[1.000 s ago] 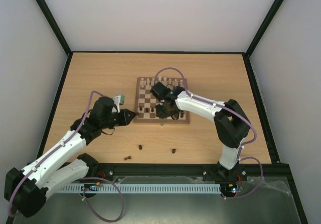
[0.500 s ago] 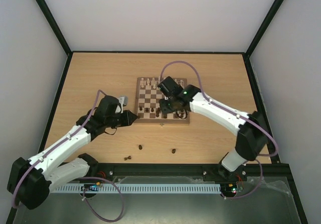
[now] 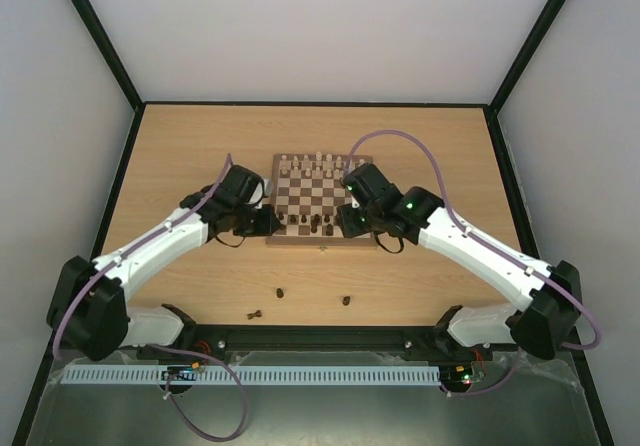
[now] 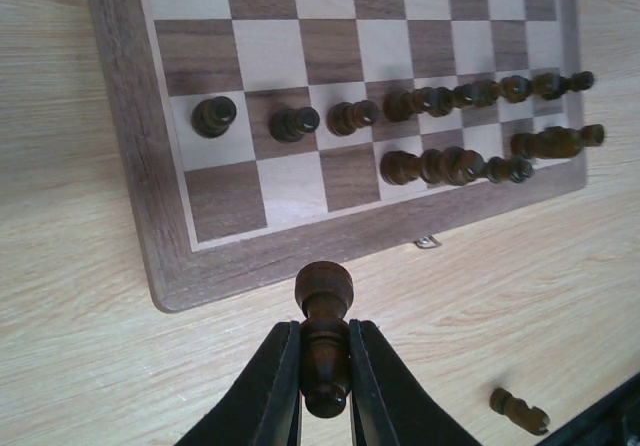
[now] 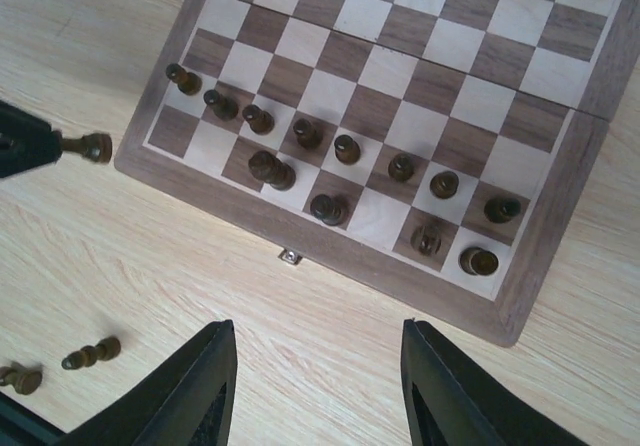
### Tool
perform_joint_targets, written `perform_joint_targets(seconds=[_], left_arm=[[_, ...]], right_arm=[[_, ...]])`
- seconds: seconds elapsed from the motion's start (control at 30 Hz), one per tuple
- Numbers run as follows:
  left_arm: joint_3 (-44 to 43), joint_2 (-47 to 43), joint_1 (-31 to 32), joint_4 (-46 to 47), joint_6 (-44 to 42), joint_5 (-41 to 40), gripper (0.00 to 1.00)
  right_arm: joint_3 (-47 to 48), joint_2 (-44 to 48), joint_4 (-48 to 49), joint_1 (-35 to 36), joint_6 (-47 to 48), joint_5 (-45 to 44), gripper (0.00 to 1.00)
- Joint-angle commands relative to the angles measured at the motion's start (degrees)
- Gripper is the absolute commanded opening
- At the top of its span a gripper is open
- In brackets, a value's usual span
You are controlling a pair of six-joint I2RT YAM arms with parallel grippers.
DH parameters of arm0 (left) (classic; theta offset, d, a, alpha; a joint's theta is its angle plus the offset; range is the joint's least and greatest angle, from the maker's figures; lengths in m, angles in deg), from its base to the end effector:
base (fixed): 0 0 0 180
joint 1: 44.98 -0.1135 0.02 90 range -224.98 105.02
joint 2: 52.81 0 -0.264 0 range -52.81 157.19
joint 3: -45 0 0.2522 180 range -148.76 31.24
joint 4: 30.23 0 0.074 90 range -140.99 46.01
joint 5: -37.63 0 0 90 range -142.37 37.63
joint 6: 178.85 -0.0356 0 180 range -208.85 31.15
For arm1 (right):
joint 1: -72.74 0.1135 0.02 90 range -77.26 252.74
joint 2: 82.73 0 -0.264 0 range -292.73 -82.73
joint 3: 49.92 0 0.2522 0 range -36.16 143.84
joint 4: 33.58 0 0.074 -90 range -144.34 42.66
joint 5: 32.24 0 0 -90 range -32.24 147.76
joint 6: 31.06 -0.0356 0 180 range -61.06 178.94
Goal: Set up the chess pieces on the board
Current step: Place the chess piece on the chessboard.
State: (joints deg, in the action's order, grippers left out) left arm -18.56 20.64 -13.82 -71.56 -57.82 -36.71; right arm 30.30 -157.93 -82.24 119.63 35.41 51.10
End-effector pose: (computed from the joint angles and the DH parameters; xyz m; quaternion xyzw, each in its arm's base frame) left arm 0.2184 -0.1433 0.2388 0.0463 0.9344 -0.2799 0.2153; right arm 0.1964 0.2037 0.3153 -0.1634 0.9033 0.1829 0.3519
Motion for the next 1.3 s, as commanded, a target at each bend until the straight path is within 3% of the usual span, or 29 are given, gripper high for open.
perform_joint_targets(seconds=[0.0,0.47,1.27], left_arm=[[-5.3,5.2,0.9,-6.7,-3.3,-3.1,0.14],[-22.1,22.3,8.1,-15.8,-6.4,-11.6,0.14],[-31.9,33.4,12.7,-21.7,-7.8,-19.3,0.15]], right_arm=[[-3.0,3.5,-1.9,-0.3,0.5,0.0,0.47],[-6.8,9.3,-1.1,-1.2,0.6,1.4,0.48],[-7.6,11.0,-0.6,-1.2,1.1,2.5,0.49]])
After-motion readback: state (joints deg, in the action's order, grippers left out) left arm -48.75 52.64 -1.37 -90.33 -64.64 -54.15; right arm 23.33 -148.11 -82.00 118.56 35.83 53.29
